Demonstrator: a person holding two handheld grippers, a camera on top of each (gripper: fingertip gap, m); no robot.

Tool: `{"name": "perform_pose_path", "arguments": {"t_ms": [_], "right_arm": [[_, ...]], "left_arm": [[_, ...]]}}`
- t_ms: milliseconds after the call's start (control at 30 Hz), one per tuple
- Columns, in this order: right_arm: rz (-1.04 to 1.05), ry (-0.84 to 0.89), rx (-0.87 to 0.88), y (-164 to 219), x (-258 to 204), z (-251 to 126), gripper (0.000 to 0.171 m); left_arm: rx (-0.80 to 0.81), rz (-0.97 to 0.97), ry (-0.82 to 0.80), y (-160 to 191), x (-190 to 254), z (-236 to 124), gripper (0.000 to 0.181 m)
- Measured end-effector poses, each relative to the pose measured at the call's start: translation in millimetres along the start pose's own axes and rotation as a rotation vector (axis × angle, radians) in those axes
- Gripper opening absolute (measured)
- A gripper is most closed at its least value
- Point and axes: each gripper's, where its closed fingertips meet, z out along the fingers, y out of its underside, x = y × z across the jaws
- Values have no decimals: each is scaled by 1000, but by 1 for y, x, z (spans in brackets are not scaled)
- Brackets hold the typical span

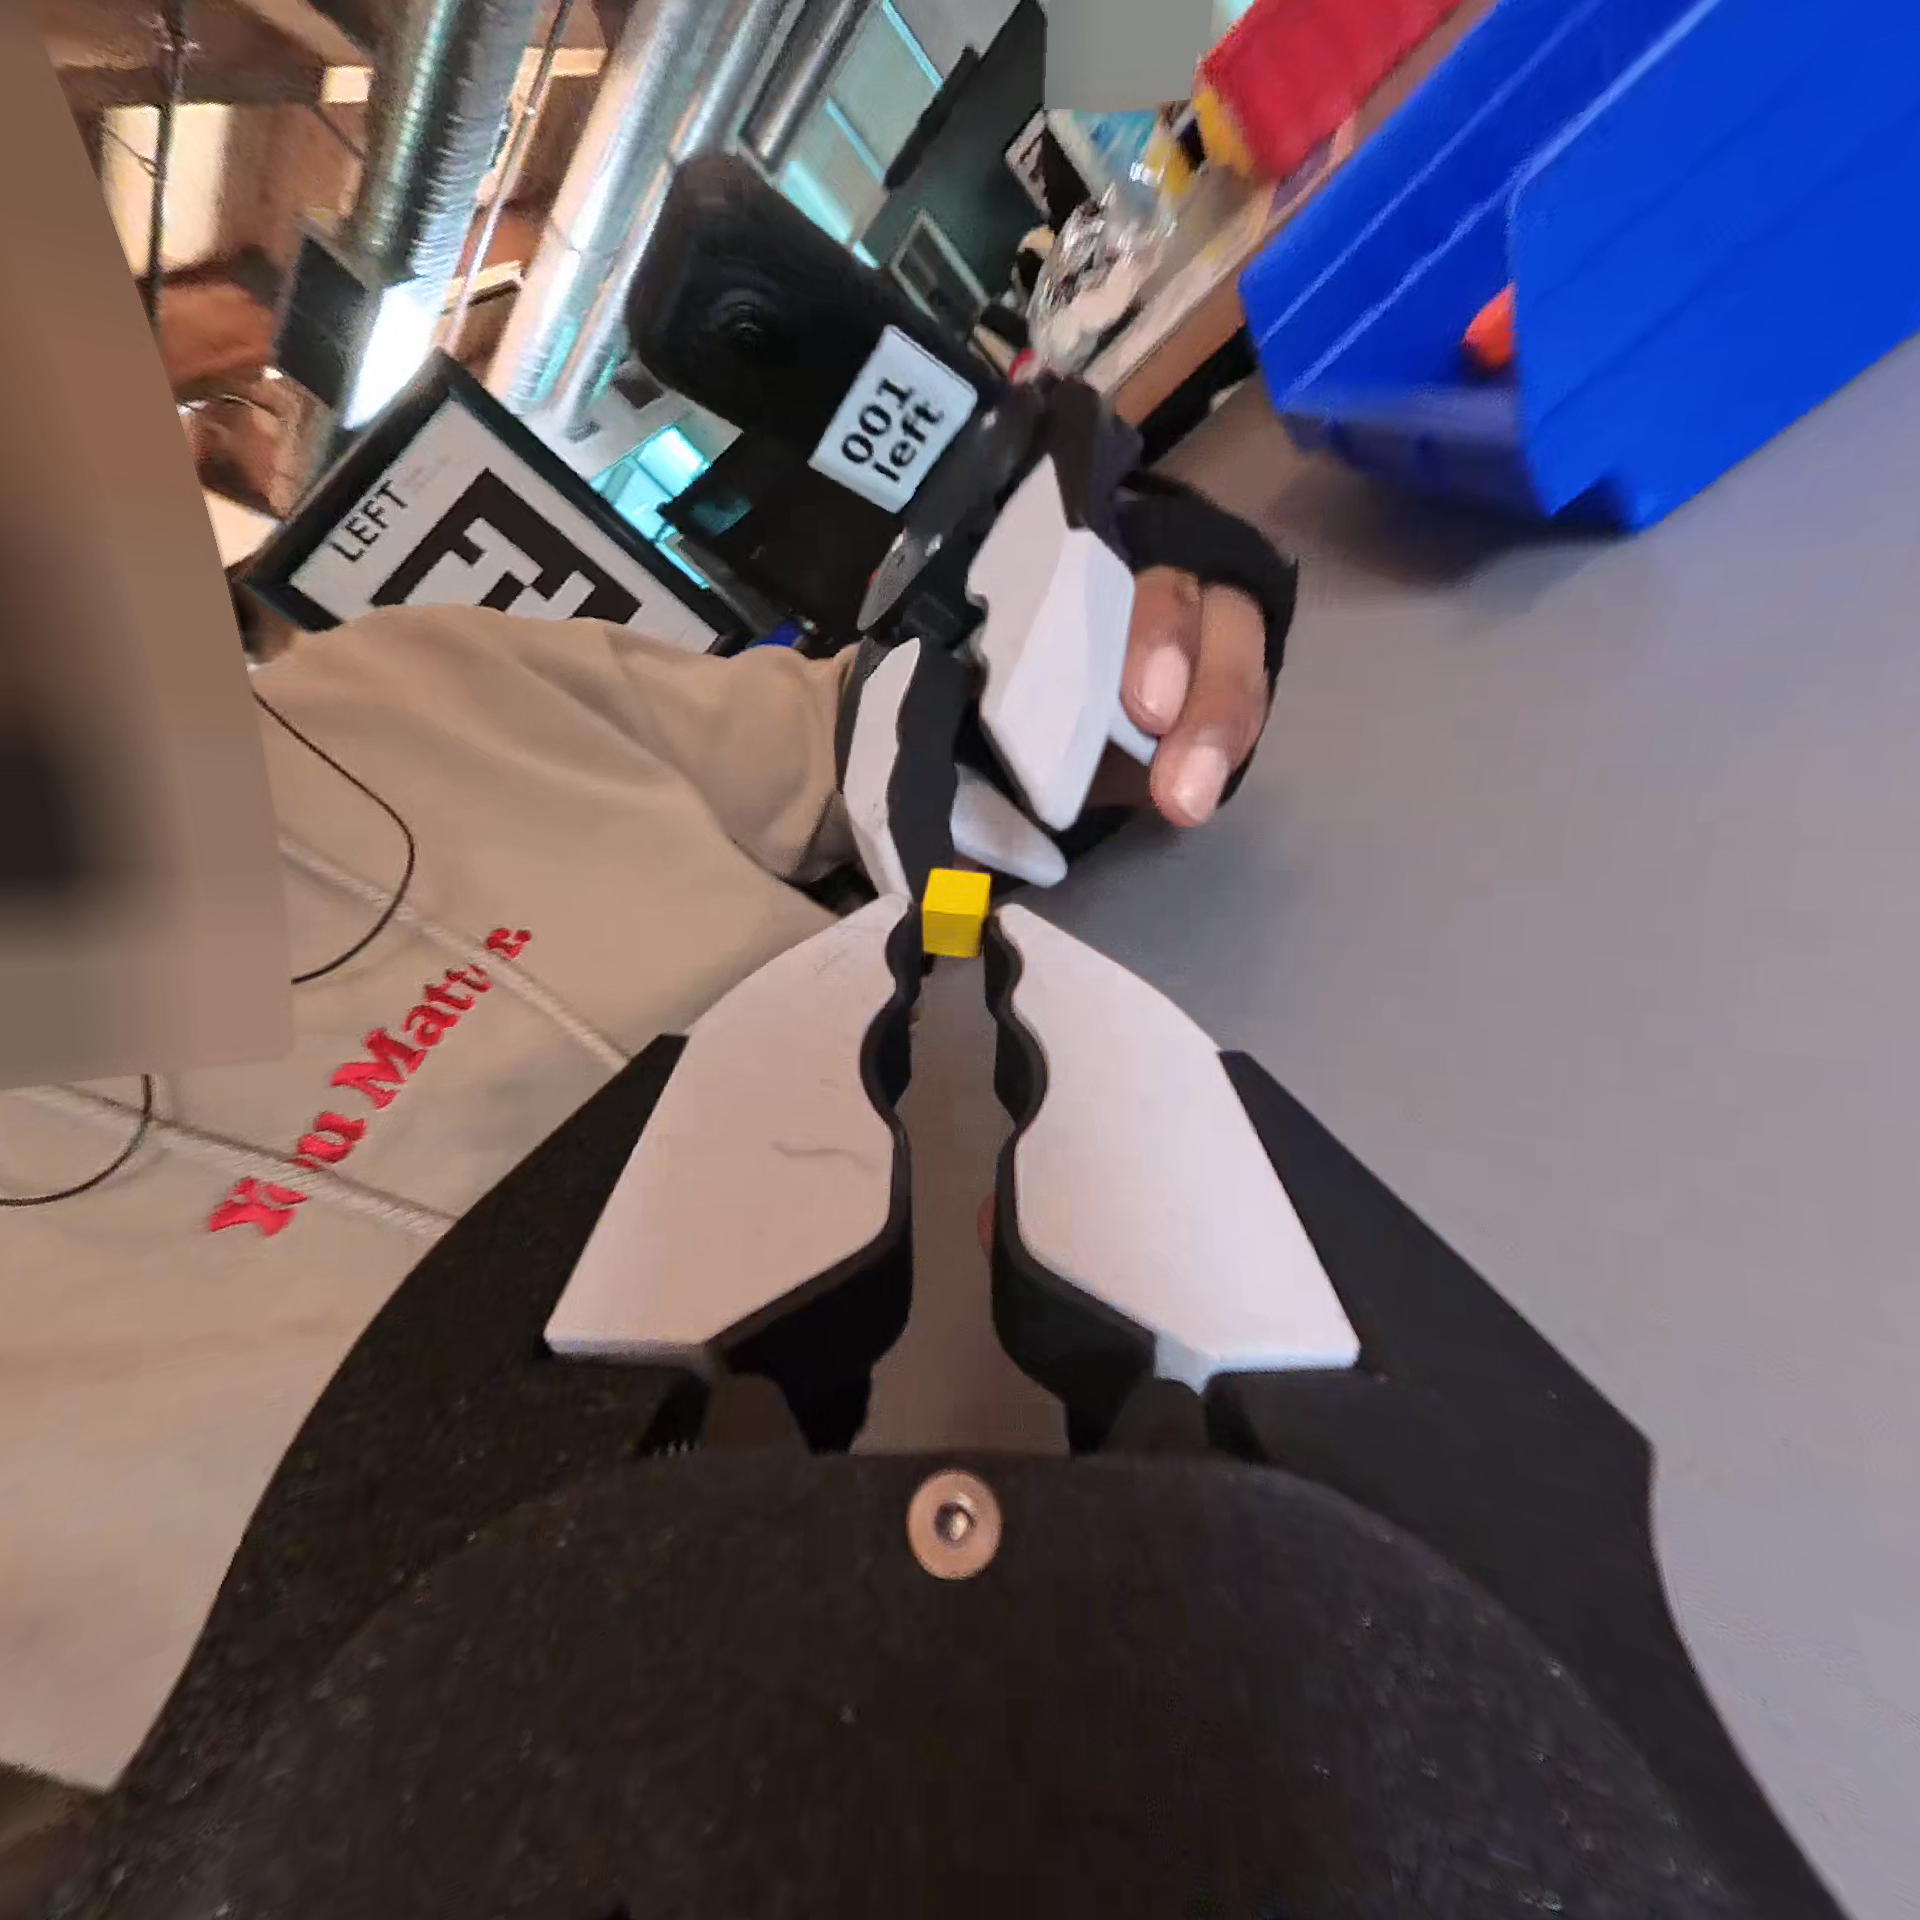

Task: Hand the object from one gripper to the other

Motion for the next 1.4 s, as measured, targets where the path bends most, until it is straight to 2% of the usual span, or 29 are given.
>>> {"name": "perform_pose_path", "arguments": {"t_ms": [100, 167, 300, 433, 667, 733, 833, 967, 1067, 1133, 1200, 1267, 1400], "right_arm": [[75, -55, -14, 5, -3, 5, 11], [96, -56, 2, 3, -1, 4, 10], [9, 93, 108, -15, 17, -6, 13], [-357, 467, 135, -32, 44, -31, 17], [-1185, 765, -123, -19, 36, -12, 26], [-1285, 819, -172, -16, 38, -8, 26], [-1341, 852, -145, -21, 35, -7, 22], [-1346, 834, -153, -21, 30, -7, 11], [-1180, 825, -48, -37, 27, -20, 11], [-1079, 961, 19, -69, 34, -60, 11], [-940, 1121, 57, -101, 45, -115, 11], [-743, 1219, 38, -121, 61, -168, 11], [-520, 1415, -14, -155, 95, -260, 11]], "left_arm": [[-42, 98, 0, 4, 8, 3, 15], [-54, 130, -43, 5, 4, 3, 13], [-83, 35, -157, 9, -20, 0, 12], [-48, -230, -164, 11, -37, -6, 12], [44, -787, 36, 16, -35, -2, 11], [60, -875, 85, 16, -30, 1, 11], [61, -936, 128, 16, -23, 5, 11], [85, -917, 137, 12, -23, 5, 12], [134, -812, 66, 2, -34, -3, 24], [125, -696, -34, 0, -46, -11, 29], [93, -546, -166, 3, -61, -21, 32], [63, -424, -274, 5, -72, -28, 33], [24, -308, -360, 8, -78, -31, 32]]}}
